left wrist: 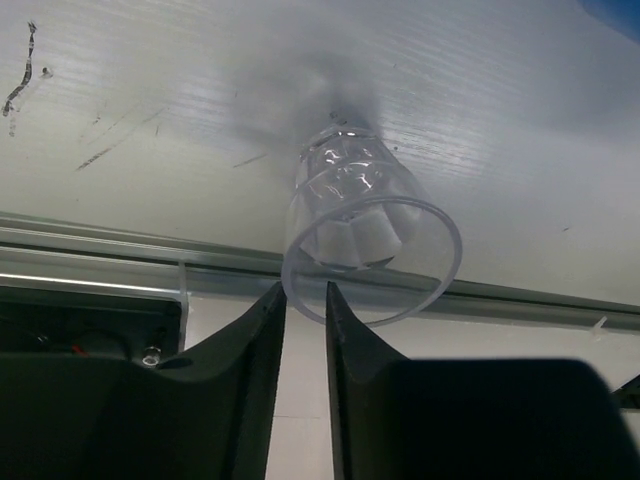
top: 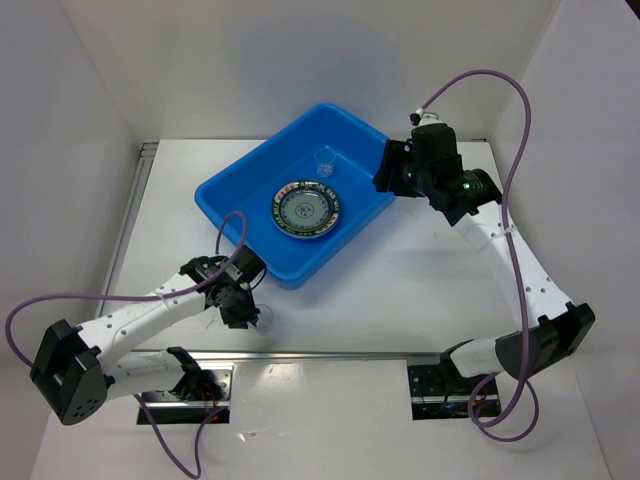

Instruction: Place the mixed dishes into the plastic bin

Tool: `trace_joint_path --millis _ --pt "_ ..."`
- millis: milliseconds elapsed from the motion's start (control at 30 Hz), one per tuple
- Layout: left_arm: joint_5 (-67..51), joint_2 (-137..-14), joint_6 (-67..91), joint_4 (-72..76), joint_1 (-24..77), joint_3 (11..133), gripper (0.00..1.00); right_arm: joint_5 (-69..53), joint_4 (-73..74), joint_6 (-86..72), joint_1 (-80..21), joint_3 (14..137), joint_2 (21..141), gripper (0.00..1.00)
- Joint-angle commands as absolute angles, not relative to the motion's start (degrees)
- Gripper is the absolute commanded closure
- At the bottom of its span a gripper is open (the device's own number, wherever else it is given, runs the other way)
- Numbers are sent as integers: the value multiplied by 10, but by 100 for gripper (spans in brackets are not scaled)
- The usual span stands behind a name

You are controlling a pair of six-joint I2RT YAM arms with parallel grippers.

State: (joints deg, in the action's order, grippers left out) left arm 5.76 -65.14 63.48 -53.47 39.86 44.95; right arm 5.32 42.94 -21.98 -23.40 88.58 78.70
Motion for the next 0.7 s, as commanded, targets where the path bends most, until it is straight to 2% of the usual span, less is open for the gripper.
trace_joint_path --millis 0,33,200,300,467,667 --pt "68 -660 653 -525 403 441 72 57 427 -210 -240 882 765 36" --pt "68 -660 658 -525 403 441 77 57 427 -210 -240 882 759 36" --pt "73 -672 664 -525 417 441 85 57 427 -210 -240 882 748 35" --pt "79 -686 677 -519 428 436 100 57 427 -210 -240 876 742 35" --pt "69 -636 683 -549 436 450 100 57 427 -210 -240 865 731 35" --pt "-33 -612 587 -597 460 544 100 41 421 -210 -240 865 738 35"
